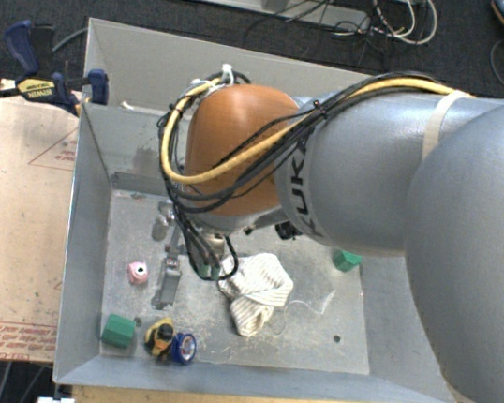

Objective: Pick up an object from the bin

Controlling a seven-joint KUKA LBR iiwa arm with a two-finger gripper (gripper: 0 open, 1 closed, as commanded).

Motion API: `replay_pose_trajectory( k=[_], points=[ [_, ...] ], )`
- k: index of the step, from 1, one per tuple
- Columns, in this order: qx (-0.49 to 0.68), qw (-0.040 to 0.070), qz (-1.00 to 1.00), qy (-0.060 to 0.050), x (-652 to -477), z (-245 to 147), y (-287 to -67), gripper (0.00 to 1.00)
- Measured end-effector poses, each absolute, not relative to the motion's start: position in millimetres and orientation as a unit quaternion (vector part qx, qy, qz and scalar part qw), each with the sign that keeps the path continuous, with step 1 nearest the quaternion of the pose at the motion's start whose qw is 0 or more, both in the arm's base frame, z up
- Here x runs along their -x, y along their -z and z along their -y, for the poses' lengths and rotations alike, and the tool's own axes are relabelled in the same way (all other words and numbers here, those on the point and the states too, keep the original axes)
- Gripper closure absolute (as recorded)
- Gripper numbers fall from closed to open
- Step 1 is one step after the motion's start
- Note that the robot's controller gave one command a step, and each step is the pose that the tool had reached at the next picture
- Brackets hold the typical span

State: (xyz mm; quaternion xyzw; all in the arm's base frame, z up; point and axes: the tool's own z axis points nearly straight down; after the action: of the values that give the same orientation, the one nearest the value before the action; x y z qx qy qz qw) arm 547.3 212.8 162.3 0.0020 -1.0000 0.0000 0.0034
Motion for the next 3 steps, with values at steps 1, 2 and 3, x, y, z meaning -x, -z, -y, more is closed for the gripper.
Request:
replay_pose_trajectory(
  k=[1,2,3],
  points=[
    [0.000,0.000,1.000,0.001,-549.5,-212,-167,0.00],
    [0.020,0.002,1.000,0.001,-543.2,-204,-76,0.00],
    [0.004,-0.003,1.000,0.005,-546.7,-208,-55,0.00]
  ],
)
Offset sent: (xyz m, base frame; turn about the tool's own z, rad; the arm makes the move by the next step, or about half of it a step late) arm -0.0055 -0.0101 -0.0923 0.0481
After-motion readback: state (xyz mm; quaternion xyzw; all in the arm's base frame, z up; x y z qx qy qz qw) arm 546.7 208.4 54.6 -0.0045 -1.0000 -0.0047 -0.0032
